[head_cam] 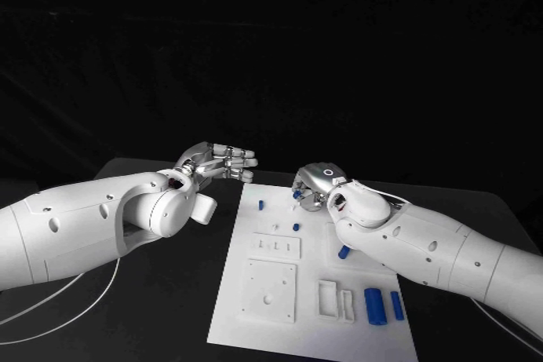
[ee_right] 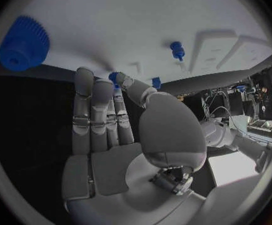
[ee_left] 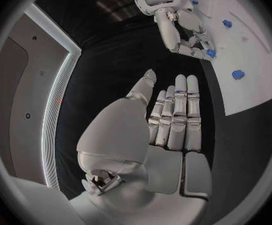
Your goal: Assemble the parts on the task board
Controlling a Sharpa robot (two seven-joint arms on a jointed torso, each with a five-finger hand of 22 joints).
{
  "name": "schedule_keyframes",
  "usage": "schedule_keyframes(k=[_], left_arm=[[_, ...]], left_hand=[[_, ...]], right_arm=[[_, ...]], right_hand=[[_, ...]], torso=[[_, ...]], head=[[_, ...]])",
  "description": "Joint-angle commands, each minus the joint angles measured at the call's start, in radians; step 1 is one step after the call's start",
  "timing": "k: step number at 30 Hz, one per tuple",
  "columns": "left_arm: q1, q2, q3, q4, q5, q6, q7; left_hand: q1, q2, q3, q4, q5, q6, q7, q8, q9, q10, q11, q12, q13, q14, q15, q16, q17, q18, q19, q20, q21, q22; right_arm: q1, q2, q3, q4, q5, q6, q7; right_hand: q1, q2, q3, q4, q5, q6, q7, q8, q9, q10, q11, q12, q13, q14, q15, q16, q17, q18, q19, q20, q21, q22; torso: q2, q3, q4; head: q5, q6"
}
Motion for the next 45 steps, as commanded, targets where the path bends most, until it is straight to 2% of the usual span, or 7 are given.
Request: schedule_keyframes(k=[1, 12, 26, 32, 37, 40, 45], left_arm=[[0.005, 0.002, 0.001, 0.0, -0.002, 0.009, 0.006], [0.006, 0.001, 0.001, -0.002, -0.004, 0.003, 0.006], [0.007, -0.009, 0.001, -0.025, -0.013, -0.013, 0.011], [0.006, -0.011, 0.001, -0.029, -0.012, -0.011, 0.012], [0.006, -0.014, 0.001, -0.033, -0.012, -0.011, 0.013], [0.006, -0.015, 0.001, -0.035, -0.012, -0.011, 0.014], [0.006, -0.014, 0.001, -0.038, -0.012, -0.008, 0.014]], left_hand=[[0.006, 0.003, 0.0, 0.0, -0.005, -0.006, -0.002, -0.001, 0.001, -0.007, -0.001, 0.0, 0.002, -0.005, 0.0, 0.001, -0.001, 0.008, -0.002, 0.002, 0.007, -0.002], [0.007, 0.002, 0.0, 0.0, -0.005, -0.007, -0.002, -0.001, 0.001, -0.008, 0.0, 0.0, 0.002, -0.006, 0.001, -0.001, -0.002, 0.009, -0.002, 0.002, 0.009, -0.003], [0.009, 0.0, 0.003, -0.002, 0.002, -0.007, -0.001, -0.002, 0.001, -0.009, 0.001, 0.0, 0.002, -0.013, 0.003, -0.007, -0.003, 0.011, -0.004, 0.003, 0.014, -0.001], [0.009, 0.0, 0.003, -0.002, 0.002, -0.007, -0.001, -0.002, 0.001, -0.009, 0.001, 0.0, 0.002, -0.013, 0.003, -0.007, -0.003, 0.011, -0.004, 0.003, 0.014, -0.001], [0.009, 0.0, 0.003, -0.002, 0.002, -0.007, -0.001, -0.002, 0.001, -0.009, 0.001, 0.0, 0.002, -0.013, 0.003, -0.007, -0.003, 0.011, -0.004, 0.003, 0.014, -0.001], [0.009, -0.002, 0.004, -0.003, 0.0, -0.007, -0.002, -0.001, 0.001, -0.01, 0.0, 0.0, 0.002, -0.011, 0.003, -0.01, -0.002, 0.013, -0.005, 0.005, 0.018, 0.0], [0.008, -0.003, 0.005, -0.002, 0.0, -0.008, -0.003, -0.001, 0.001, -0.011, 0.0, 0.0, 0.001, -0.01, 0.003, -0.01, -0.002, 0.013, -0.006, 0.005, 0.019, 0.0]], right_arm=[[-0.005, 0.003, -0.005, 0.002, -0.015, 0.058, -0.019], [-0.005, -0.003, -0.007, 0.008, -0.002, -0.001, -0.048], [-0.004, -0.127, 0.011, 0.172, 0.042, -0.067, -0.051], [-0.005, -0.208, 0.056, 0.249, 0.077, -0.086, -0.044], [-0.005, -0.269, 0.089, 0.271, 0.1, -0.062, -0.027], [-0.005, -0.29, 0.097, 0.261, 0.117, -0.037, -0.02], [-0.005, -0.298, 0.103, 0.218, 0.106, 0.005, -0.017]], right_hand=[[-0.004, 0.008, -0.014, 0.003, 0.005, -0.003, 0.001, 0.003, 0.004, -0.007, 0.0, 0.004, 0.0, -0.002, -0.003, -0.007, -0.005, 0.013, 0.009, 0.0, -0.009, 0.004], [-0.056, -0.066, -0.067, 0.033, 0.004, -0.097, 0.022, 0.001, -0.007, -0.154, 0.045, 0.001, -0.004, -0.001, 0.028, -0.012, -0.014, 0.017, 0.013, 0.024, -0.033, 0.001], [0.057, -0.125, -0.393, 0.147, 0.001, -0.197, -0.001, 0.002, -0.009, -0.243, 0.063, 0.004, -0.002, -0.005, 0.04, -0.018, -0.033, 0.044, 0.052, 0.044, -0.107, -0.049], [0.104, -0.064, -0.286, 0.14, 0.003, -0.16, 0.025, 0.004, -0.009, -0.118, 0.033, 0.017, 0.0, 0.0, 0.024, -0.011, -0.029, 0.039, 0.06, 0.034, -0.102, -0.041], [0.069, -0.113, -0.156, 0.126, 0.007, -0.142, 0.015, 0.003, -0.009, 0.072, -0.023, 0.027, 0.026, 0.0, -0.011, 0.0, -0.017, 0.009, 0.054, 0.002, -0.088, -0.015], [0.043, -0.139, -0.19, 0.118, 0.039, -0.142, 0.009, 0.003, -0.008, 0.132, -0.043, 0.099, 0.127, -0.001, -0.029, 0.001, -0.008, -0.017, 0.052, -0.022, -0.084, -0.002], [0.035, -0.119, -0.395, 0.096, 0.114, -0.176, 0.009, 0.004, -0.002, -0.132, -0.041, 0.753, 0.827, -0.023, -0.027, 0.148, 0.211, -0.016, 0.05, -0.023, -0.029, 0.081]], torso=[[0.0, 0.0004, -0.0004], [0.001, 0.0013, -0.0029], [-0.002, 0.0048, -0.0137], [-0.005, 0.009, -0.0202], [-0.009, 0.0105, -0.0287], [-0.01, 0.0105, -0.031], [-0.01, 0.0139, -0.0344]], head=[[0.008, 0.001], [0.01, 0.005], [0.008, 0.019], [0.008, 0.023], [0.004, 0.03], [0.0, 0.033], [-0.003, 0.033]])
